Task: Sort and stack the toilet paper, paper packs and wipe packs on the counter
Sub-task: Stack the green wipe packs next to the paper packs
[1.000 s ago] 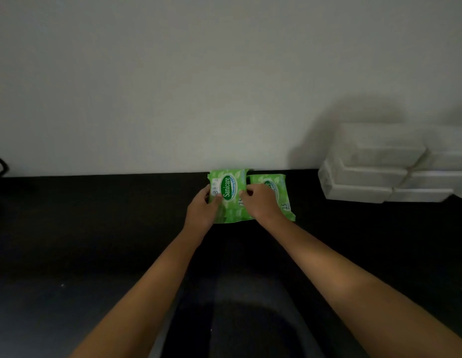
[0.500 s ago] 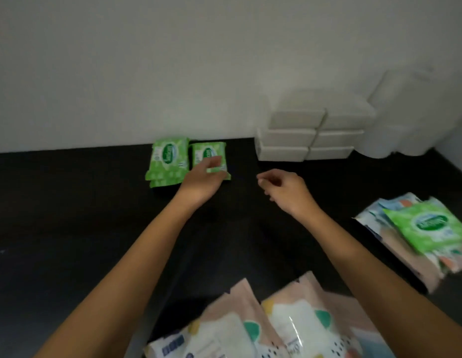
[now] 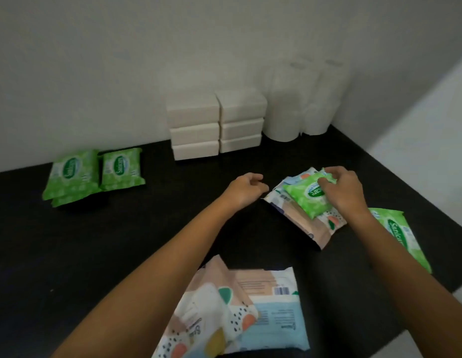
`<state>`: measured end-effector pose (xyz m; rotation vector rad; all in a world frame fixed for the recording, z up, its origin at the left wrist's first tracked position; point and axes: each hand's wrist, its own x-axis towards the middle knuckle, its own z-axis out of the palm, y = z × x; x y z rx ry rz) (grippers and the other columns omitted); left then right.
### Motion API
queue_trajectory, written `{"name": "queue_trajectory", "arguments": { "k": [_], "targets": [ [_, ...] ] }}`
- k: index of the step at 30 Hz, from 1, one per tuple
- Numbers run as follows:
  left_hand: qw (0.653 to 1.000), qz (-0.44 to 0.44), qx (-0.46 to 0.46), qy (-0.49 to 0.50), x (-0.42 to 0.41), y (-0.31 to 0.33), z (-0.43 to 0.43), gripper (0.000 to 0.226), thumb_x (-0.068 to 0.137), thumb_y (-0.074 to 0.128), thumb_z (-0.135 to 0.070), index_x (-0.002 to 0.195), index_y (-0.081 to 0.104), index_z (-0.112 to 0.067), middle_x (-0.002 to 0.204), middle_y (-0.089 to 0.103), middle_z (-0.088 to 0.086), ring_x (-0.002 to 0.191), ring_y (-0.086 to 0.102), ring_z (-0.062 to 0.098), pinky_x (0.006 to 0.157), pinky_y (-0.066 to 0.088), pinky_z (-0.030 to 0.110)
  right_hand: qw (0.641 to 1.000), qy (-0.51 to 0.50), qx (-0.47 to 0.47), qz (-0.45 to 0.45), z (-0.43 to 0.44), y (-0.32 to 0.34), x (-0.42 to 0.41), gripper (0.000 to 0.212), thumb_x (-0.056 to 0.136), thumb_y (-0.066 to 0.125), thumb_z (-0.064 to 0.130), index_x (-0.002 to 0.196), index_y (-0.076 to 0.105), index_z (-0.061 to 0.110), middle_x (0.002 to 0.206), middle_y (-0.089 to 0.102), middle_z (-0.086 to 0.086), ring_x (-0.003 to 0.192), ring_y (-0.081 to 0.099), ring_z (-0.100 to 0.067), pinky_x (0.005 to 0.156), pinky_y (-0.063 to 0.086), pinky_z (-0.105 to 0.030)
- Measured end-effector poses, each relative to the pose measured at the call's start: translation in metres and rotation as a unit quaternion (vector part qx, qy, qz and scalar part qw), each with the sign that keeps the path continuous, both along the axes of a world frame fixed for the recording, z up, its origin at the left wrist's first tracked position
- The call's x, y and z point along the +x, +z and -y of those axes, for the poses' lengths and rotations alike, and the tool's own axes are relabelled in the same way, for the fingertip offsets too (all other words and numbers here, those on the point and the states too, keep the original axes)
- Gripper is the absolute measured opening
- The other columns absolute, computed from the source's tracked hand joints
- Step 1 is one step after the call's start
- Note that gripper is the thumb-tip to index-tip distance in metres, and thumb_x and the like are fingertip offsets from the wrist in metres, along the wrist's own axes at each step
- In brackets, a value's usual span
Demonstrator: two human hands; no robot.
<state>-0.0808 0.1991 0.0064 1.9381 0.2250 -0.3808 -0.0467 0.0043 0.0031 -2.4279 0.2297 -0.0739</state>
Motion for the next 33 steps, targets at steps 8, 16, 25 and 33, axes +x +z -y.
{"name": "queue_trajectory", "arguments": {
  "k": [8,16,25,33],
  "targets": [
    [0.996,-0.024,0.063,-0.059,0.045,-0.005,0.082,0.056,0.091,0.054,-0.026,0.142,0.034,-0.013,0.142,0.045,0.010,0.126,0.049,0.022,0.102,0.039,0.031,0.991,-0.057,0.057,-0.110,0.047,-0.017,0.012,0.072,0.087,0.062,0.031,0.145,0.027,0.005,0.146,0.030,-0.021,0.133,0.037,-0.036,0.110,0.034,-0.043],
    [0.993,-0.041,0.101,-0.051,0.059,-0.009,0.096,0.062,0.087,0.061,-0.013,0.143,0.034,-0.013,0.143,0.042,0.012,0.125,0.049,0.026,0.102,0.045,0.034,0.987,-0.057,0.129,-0.072,0.043,-0.021,0.016,0.066,0.085,0.064,0.023,0.142,0.034,0.009,0.141,0.037,-0.016,0.130,0.041,-0.035,0.107,0.037,-0.045],
    [0.992,-0.050,-0.091,0.074,0.020,0.013,0.009,0.039,0.085,0.061,-0.017,0.123,0.055,-0.012,0.108,0.062,0.004,0.083,0.061,0.011,0.061,0.055,0.022,0.981,0.080,0.173,0.026,-0.045,0.027,0.024,0.060,0.083,0.061,0.002,0.138,0.037,0.007,0.137,0.039,-0.016,0.110,0.050,-0.021,0.081,0.036,-0.008],
    [0.949,0.015,-0.133,0.285,-0.046,0.001,-0.114,0.040,0.089,0.058,-0.016,0.127,0.054,-0.006,0.104,0.066,0.006,0.085,0.063,0.015,0.082,0.052,0.031,0.925,0.213,0.305,-0.076,-0.184,0.031,-0.004,0.067,0.083,0.061,-0.002,0.141,0.029,0.008,0.124,0.053,-0.011,0.108,0.056,-0.021,0.082,0.045,-0.024]
  ]
}}
